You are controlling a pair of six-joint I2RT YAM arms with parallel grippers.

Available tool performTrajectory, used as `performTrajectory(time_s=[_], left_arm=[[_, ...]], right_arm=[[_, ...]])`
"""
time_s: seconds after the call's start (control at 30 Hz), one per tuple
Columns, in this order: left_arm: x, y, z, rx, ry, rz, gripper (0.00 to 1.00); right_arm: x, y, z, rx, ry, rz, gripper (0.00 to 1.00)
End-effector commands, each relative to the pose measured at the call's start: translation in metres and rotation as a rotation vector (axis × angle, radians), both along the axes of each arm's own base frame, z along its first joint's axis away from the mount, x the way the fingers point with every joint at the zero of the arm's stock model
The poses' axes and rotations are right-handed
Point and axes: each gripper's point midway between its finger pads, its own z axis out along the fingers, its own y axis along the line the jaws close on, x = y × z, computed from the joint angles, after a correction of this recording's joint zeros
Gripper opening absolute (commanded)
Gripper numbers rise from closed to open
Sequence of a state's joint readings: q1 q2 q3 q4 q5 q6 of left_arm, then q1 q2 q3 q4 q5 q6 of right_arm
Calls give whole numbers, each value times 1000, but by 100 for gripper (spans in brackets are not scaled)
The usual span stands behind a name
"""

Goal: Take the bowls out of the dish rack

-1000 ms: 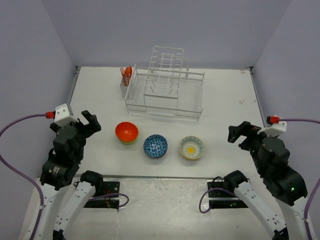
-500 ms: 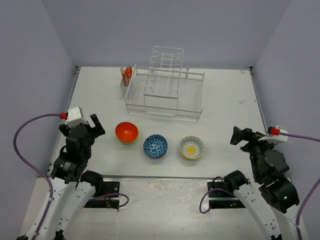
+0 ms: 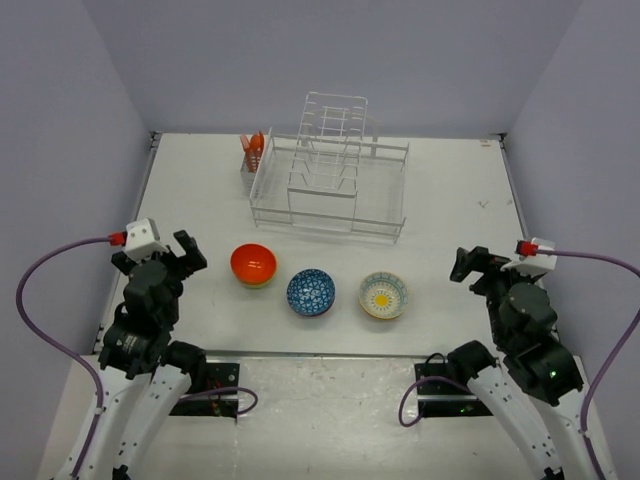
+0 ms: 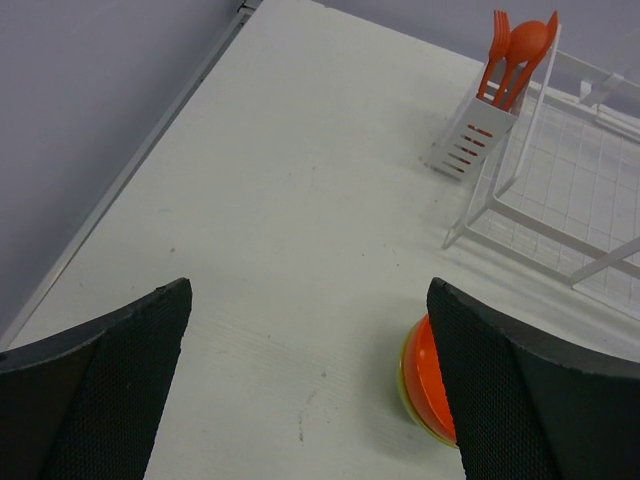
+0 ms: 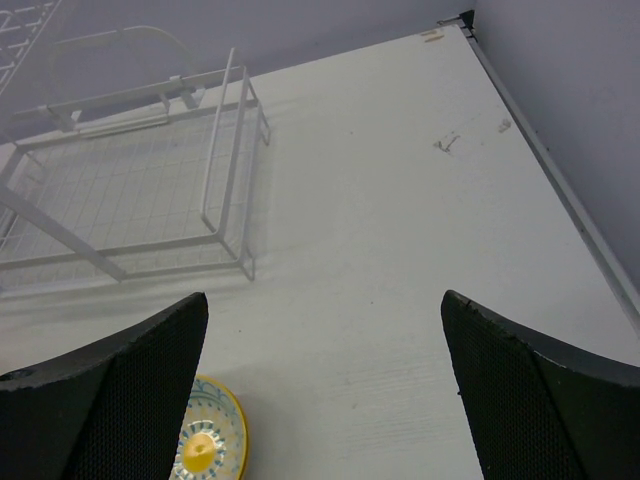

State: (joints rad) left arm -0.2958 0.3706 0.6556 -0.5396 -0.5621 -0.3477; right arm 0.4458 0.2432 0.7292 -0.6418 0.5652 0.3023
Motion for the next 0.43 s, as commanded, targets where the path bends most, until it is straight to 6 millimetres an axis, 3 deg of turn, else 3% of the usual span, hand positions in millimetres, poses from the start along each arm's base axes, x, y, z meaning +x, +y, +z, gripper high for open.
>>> performTrajectory(time_s=[0.0, 0.4], left_arm=[[3, 3, 6, 0, -43, 20, 100], [1, 1, 8, -5, -60, 4, 100]], right_arm=[[6, -3, 12, 24, -39, -40, 99], [7, -3, 6, 28, -2, -51, 99]])
